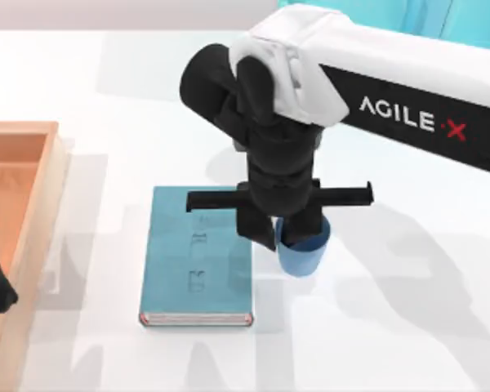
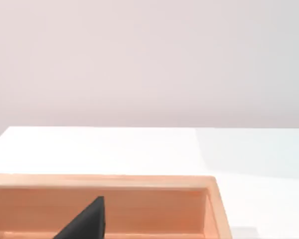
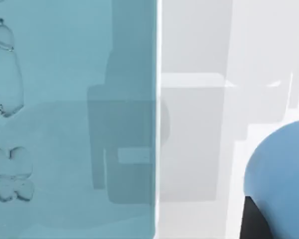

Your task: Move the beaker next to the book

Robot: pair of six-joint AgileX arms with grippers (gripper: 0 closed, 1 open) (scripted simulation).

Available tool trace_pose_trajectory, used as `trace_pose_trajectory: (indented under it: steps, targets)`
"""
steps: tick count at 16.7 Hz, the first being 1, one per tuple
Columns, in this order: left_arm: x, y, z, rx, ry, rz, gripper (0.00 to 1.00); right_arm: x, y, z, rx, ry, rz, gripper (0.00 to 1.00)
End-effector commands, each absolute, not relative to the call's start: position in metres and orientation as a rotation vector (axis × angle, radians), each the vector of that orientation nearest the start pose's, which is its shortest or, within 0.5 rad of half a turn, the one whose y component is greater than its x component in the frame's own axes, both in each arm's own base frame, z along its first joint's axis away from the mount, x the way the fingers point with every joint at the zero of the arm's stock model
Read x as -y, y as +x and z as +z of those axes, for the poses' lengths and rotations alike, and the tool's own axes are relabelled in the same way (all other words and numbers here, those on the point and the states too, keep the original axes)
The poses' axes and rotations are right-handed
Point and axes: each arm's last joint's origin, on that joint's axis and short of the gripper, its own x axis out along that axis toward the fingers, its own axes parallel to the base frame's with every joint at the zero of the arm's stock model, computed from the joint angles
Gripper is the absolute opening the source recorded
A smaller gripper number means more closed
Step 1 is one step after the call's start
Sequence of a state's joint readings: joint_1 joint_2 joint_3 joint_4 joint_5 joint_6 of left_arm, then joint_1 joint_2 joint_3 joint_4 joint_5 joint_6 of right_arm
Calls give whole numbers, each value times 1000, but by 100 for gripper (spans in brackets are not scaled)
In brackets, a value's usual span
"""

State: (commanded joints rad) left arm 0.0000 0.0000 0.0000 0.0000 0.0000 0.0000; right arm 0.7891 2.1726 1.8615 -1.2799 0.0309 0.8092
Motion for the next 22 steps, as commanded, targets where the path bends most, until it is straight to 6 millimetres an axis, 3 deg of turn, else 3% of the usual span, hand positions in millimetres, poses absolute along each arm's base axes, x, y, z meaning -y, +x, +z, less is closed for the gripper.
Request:
trace_pose_trajectory:
  steps: [3,7,20,22]
  targets:
    - [1,106,160,0,0,0,100,-302,296,185,-1558,-15,-32,0]
    - [1,106,160,0,0,0,100,-302,295,184,-1557,-16,-31,0]
    - [1,106,160,0,0,0,100,-302,295,184,-1557,-16,-31,98]
    - [1,106,160,0,0,0,100,-302,295,184,-1557,-16,-31,100]
